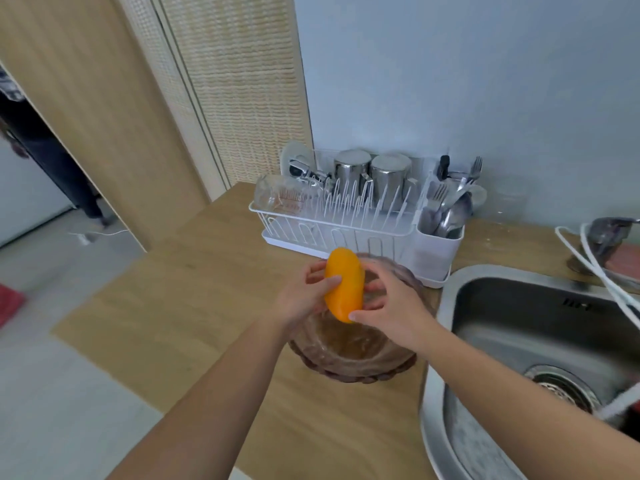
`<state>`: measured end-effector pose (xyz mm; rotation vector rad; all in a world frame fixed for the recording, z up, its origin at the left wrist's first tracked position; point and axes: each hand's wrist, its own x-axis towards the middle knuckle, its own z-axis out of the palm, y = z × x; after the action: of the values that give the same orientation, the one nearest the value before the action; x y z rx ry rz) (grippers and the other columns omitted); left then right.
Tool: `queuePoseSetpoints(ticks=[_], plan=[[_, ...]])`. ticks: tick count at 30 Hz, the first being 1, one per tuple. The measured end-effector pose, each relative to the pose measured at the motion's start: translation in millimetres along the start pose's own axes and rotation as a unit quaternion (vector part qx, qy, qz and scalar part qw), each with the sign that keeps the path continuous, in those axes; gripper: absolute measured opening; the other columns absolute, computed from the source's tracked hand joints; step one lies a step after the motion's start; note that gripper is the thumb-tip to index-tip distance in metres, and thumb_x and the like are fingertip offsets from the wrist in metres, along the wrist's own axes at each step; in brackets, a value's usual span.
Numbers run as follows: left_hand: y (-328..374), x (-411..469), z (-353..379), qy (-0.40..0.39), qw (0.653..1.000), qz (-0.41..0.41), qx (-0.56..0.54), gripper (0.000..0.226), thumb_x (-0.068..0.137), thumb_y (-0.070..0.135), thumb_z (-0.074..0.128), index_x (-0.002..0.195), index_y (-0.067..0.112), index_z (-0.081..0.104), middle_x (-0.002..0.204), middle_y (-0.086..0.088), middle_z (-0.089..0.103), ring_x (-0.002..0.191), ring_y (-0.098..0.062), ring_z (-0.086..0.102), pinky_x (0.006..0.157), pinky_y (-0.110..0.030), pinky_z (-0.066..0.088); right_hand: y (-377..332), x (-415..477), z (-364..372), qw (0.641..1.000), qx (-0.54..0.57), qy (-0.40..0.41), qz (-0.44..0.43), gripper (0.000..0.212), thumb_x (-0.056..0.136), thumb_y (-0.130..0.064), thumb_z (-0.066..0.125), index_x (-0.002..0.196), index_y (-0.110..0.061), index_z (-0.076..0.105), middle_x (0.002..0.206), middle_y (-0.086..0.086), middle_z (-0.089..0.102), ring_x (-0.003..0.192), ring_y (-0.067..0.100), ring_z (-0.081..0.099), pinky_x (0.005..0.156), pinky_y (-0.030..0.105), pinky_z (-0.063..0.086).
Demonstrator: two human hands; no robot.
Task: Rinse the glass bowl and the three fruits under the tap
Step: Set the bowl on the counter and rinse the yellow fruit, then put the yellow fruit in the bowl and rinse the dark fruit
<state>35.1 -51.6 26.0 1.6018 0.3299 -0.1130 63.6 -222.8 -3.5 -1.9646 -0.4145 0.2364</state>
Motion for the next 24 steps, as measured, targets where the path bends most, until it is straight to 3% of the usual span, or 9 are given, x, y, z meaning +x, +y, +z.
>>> queuePoseSetpoints(ticks=[4,8,14,19,24], plan=[[-18.3,9.7,-2.9,0.043,0.995,0.007,0.089,0.050,0.092,0.020,0.063,0.138,0.011,0.047,0.130,-0.010,0.057,0.110,-0.020,0.058,0.084,-0.030,0.052,7.6,6.2,16.1,0.999,-0.032,-0.008,0.043,0.087,0.065,-0.022,0.086,0.137,-0.032,0.039,0.131,0.001,0.047,0.079,0.012,0.067,0.069,0.020,0.050],[-28.2,13.9,-2.5,0.070,0.979,0.013,0.192,0.048,0.093,0.027,0.059,0.138,0.015,0.047,0.133,-0.006,0.056,0.116,-0.019,0.054,0.101,-0.039,0.046,7.2,5.6,22.7,0.998,-0.030,-0.014,0.051,0.077,0.068,-0.021,0.084,0.131,-0.031,0.040,0.132,-0.001,0.047,0.078,0.012,0.067,0.071,0.023,0.053],[-25.9,10.7,1.6,0.081,0.960,0.025,0.265,0.048,0.092,0.024,0.060,0.138,0.015,0.048,0.135,-0.006,0.056,0.120,-0.021,0.054,0.104,-0.041,0.045,2.0,1.0,26.4,0.996,-0.066,-0.017,0.057,0.077,0.072,-0.020,0.081,0.135,-0.031,0.037,0.134,0.000,0.045,0.080,0.010,0.064,0.072,0.024,0.054],[-3.4,-7.0,5.9,0.116,0.955,0.106,0.251,0.035,0.091,0.020,0.062,0.125,0.020,0.056,0.120,0.004,0.060,0.114,-0.012,0.054,0.094,-0.028,0.045,-10.9,-16.6,2.5,0.998,-0.051,0.019,0.039,0.069,0.074,-0.018,0.080,0.131,-0.032,0.044,0.129,-0.004,0.047,0.085,0.009,0.062,0.073,0.020,0.047],[10.0,-41.5,47.0,0.060,0.954,0.189,0.225,0.019,0.087,0.015,0.065,0.105,0.022,0.063,0.103,0.010,0.064,0.098,-0.006,0.061,0.082,-0.017,0.048,-11.7,-70.3,-44.1,0.996,0.012,0.073,0.048,0.047,0.076,-0.014,0.077,0.113,-0.033,0.056,0.109,-0.012,0.058,0.082,0.008,0.065,0.071,0.018,0.050]])
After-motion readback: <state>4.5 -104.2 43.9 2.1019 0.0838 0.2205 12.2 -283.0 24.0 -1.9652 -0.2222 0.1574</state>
